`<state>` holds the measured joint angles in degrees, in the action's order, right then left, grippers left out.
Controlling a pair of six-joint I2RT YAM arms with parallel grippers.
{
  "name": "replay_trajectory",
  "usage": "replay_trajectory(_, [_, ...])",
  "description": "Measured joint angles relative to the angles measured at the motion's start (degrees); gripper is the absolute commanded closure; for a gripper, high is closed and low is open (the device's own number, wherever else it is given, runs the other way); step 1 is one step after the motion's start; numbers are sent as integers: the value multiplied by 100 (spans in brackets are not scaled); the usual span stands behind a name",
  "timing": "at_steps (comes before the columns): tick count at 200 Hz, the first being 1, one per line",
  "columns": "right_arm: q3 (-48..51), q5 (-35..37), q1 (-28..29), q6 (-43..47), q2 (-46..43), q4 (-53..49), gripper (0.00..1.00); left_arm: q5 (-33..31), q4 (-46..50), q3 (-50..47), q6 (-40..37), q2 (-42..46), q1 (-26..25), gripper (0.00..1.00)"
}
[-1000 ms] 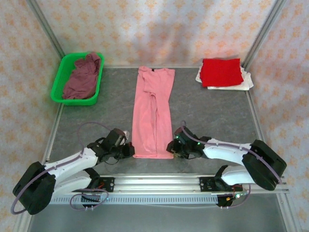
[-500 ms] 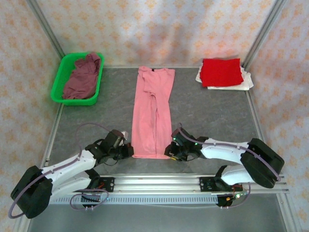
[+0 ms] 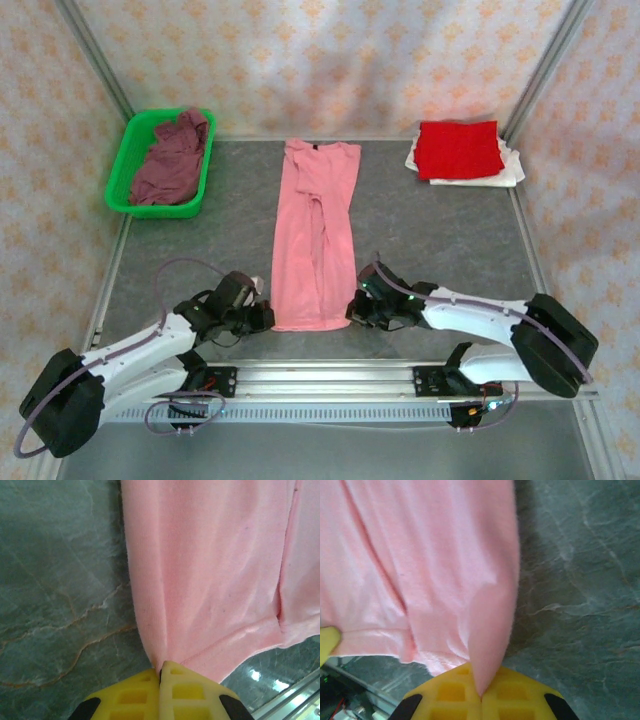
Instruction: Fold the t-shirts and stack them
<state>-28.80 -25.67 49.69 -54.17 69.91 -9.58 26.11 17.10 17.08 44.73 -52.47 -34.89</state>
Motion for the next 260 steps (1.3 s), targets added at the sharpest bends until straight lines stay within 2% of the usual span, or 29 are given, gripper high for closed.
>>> replay_trajectory(51, [-116, -136, -785, 160, -295, -192, 100, 92, 313, 820, -83, -225, 140, 100])
replay_trajectory(108, [-1574, -249, -1648, 957, 597, -680, 100, 376, 444, 2310, -632, -1296, 1335, 100])
replay_trajectory(178, [-3473, -216, -1982, 1777, 1923, -999, 100, 402, 1043, 4164, -1672, -2411, 2240, 100])
replay_trajectory(218, [-4207, -153, -2247, 2087, 2542, -1038, 100, 313, 1067, 5230, -2299, -3515, 2428, 100])
replay_trajectory(260, [-4784, -133, -2404, 2282, 3209, -1012, 100, 192, 1099, 5816, -2669, -4395, 2551, 100])
